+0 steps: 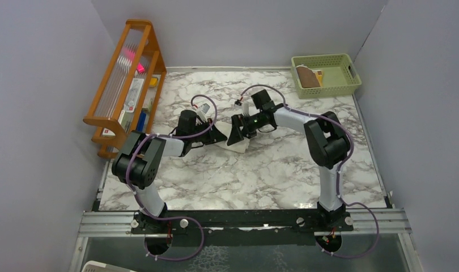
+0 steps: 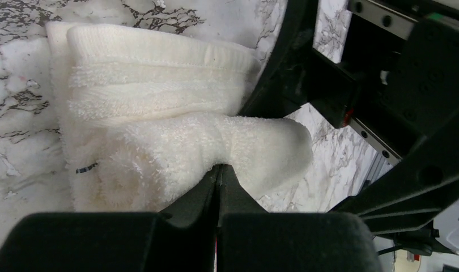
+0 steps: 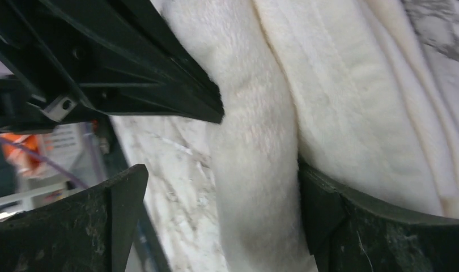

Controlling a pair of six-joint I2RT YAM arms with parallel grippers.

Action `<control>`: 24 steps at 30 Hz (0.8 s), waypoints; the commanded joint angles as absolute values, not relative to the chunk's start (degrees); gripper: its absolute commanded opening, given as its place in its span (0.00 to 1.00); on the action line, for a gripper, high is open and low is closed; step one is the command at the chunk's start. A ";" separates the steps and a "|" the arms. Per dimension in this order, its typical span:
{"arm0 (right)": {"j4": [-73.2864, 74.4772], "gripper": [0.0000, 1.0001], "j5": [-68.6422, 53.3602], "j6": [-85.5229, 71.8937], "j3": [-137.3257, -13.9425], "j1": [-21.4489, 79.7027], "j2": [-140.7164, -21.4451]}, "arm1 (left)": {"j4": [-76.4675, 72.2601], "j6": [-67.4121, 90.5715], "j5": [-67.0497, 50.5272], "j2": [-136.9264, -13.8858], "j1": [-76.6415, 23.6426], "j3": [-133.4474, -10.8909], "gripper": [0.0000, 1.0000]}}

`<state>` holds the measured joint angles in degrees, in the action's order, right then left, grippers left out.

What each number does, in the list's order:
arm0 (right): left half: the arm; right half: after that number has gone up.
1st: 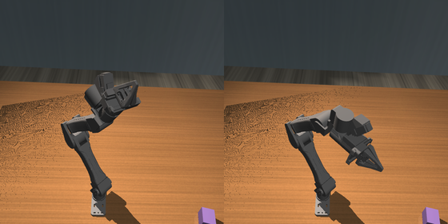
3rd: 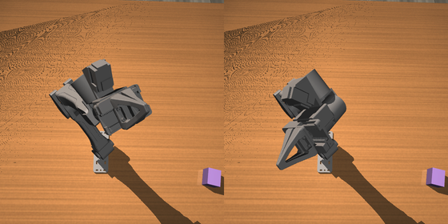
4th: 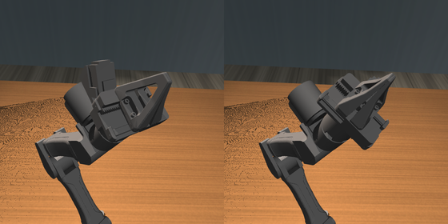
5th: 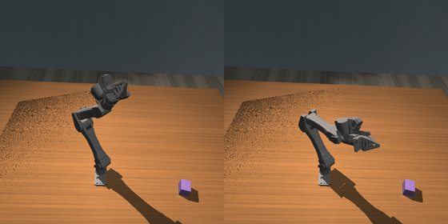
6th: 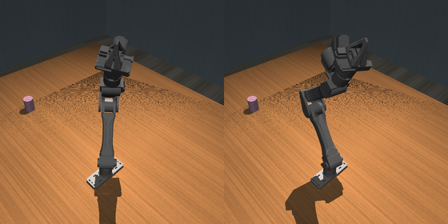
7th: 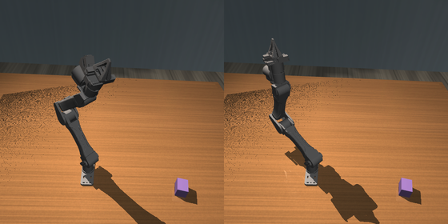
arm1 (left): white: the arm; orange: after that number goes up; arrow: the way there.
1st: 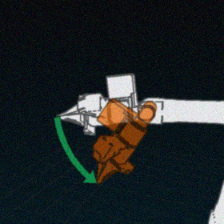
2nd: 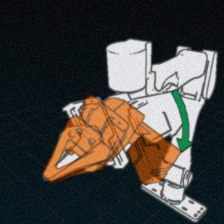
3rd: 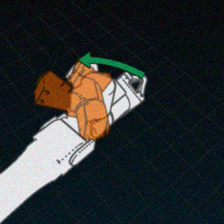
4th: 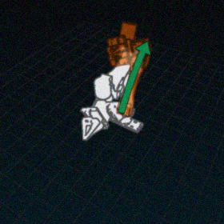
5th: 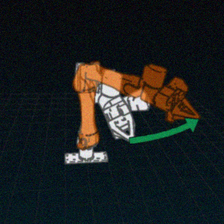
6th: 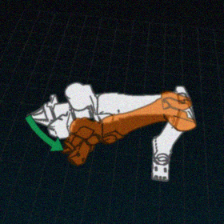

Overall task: Roll the towels
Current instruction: Roll the towel at the center of the board.

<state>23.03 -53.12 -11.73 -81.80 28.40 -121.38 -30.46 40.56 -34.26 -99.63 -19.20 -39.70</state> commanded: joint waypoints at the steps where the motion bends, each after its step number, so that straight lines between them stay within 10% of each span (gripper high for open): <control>1: 15.83 1.00 -30.78 -8.41 -75.43 29.01 -111.94 | -31.29 40.86 -31.47 -101.61 -19.15 -40.45 0.00; 13: -21.83 1.00 -7.52 22.72 -45.27 44.72 -89.05 | -30.03 40.10 -31.53 -103.42 -19.09 -40.93 0.00; 24: -14.77 0.87 -7.21 31.44 -50.50 47.32 -97.93 | -28.20 39.18 -32.01 -104.40 -19.00 -42.11 0.00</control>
